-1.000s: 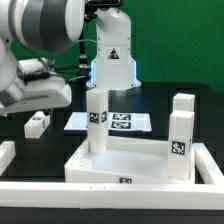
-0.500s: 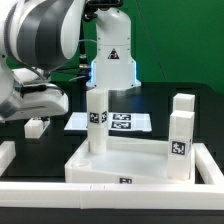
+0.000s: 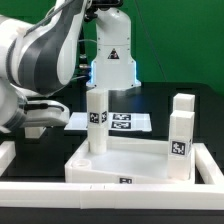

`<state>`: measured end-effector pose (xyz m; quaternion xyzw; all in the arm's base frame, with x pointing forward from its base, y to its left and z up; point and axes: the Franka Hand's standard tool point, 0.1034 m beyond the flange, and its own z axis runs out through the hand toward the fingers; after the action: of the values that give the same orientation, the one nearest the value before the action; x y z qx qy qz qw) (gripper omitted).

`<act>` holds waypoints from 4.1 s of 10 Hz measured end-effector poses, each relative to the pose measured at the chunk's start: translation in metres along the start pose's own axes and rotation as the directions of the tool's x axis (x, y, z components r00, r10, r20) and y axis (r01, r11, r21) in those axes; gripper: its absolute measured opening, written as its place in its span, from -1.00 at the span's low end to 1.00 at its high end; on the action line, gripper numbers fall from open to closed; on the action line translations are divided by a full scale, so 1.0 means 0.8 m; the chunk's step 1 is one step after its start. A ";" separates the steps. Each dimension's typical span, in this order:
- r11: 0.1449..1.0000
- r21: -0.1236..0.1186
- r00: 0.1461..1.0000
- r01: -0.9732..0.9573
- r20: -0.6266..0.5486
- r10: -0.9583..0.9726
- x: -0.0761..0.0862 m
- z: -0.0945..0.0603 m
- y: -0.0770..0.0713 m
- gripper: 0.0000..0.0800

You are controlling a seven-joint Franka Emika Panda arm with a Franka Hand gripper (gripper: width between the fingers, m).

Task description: Assemble desk

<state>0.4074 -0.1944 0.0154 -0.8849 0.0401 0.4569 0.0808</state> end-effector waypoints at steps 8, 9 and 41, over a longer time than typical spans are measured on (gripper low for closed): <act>1.000 -0.001 1.000 -0.012 0.008 0.012 0.000 0.006 -0.002 -0.22; 1.000 0.000 1.000 -0.012 0.008 0.012 0.000 0.006 -0.002 -0.29; 0.997 0.025 0.262 -0.072 -0.964 0.043 -0.028 -0.300 -0.179 -0.28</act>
Offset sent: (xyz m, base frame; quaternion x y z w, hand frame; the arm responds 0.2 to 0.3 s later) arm 0.0000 0.0000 0.0000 0.0000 0.0000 0.0000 1.0000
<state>0.6081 -0.0968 0.1857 -0.9794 0.1076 -0.1704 0.0131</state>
